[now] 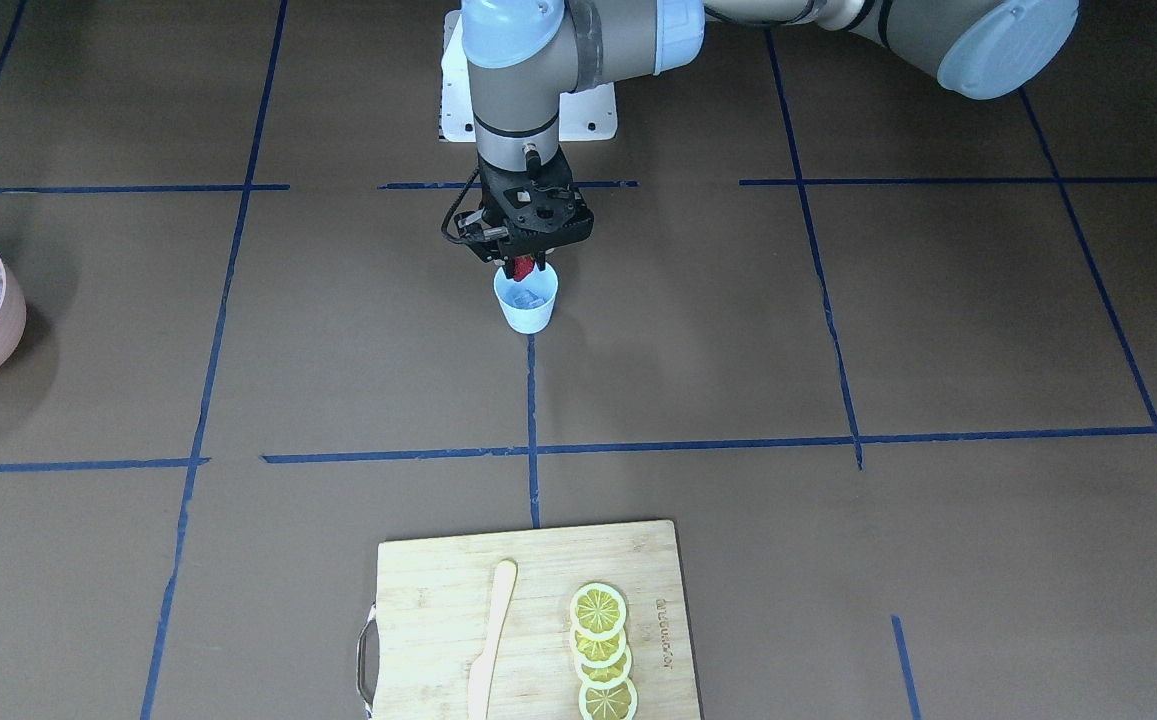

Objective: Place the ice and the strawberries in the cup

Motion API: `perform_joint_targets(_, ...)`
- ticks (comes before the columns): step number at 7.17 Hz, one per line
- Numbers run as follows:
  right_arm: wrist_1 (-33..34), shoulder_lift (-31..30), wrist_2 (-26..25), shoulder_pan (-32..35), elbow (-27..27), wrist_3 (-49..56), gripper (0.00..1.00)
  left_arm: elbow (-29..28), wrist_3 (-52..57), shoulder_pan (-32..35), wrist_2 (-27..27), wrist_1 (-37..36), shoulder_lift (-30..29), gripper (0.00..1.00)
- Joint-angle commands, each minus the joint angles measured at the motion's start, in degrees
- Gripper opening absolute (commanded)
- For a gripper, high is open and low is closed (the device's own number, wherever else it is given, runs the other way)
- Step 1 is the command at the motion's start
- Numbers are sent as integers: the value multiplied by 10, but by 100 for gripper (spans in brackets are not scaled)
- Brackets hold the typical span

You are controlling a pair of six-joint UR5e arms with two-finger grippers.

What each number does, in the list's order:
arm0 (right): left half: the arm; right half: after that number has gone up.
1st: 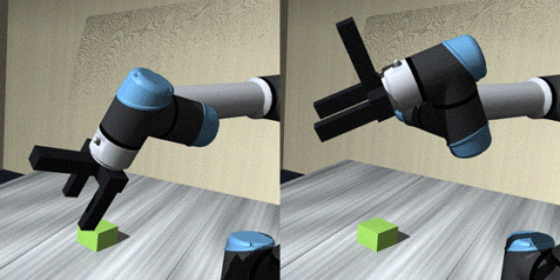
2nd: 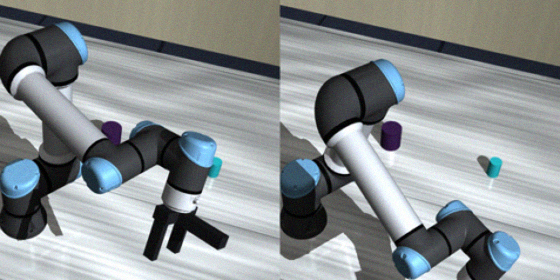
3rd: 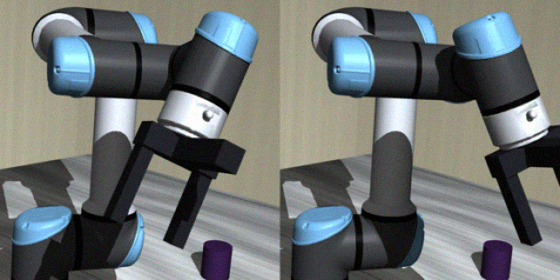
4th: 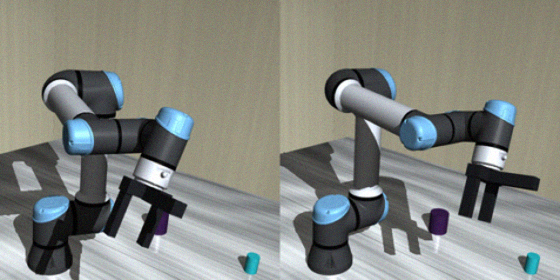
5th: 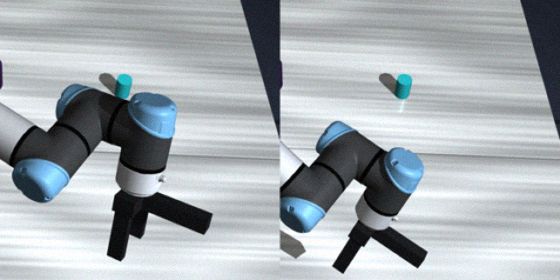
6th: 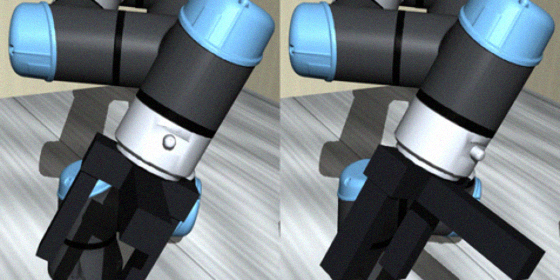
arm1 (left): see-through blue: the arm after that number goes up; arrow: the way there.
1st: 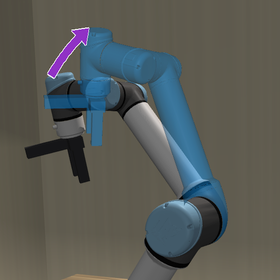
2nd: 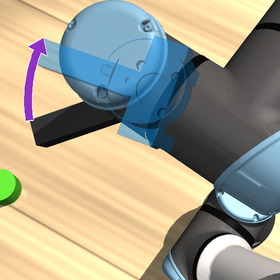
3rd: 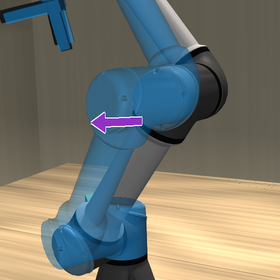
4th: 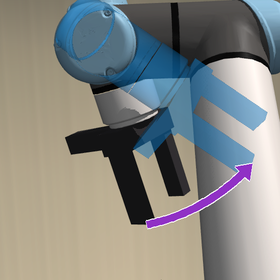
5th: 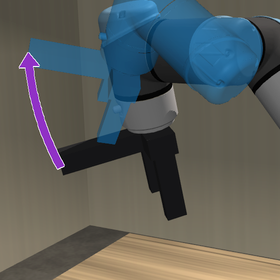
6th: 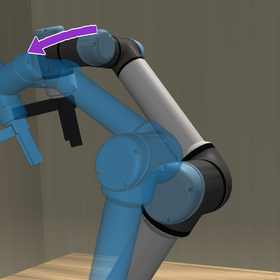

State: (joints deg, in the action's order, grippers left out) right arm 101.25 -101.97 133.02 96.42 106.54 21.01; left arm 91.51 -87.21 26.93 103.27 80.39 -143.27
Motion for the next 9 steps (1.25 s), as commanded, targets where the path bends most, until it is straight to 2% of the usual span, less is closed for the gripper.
perform_joint_targets(1, 0, -1, 0, 0, 1, 0, 100, 3, 3, 0, 1, 0, 1, 100)
perform_joint_targets(2, 0, -1, 0, 0, 1, 0, 100, 15, 20, 0, 3, -6, 5, 100)
perform_joint_targets(3, 0, -1, 0, 0, 1, 0, 100, 56, 72, 1, 4, -11, 45, 100)
perform_joint_targets(5, 0, -1, 0, 0, 0, 0, 100, 202, 226, 41, 20, -12, 192, 100)
perform_joint_targets(7, 0, 0, 0, 0, -4, 1, 100, 293, 433, 162, 122, -20, 344, 100)
perform_joint_targets(9, 0, 0, 0, 0, -4, 0, 100, 292, 653, 295, 193, -21, 432, 100)
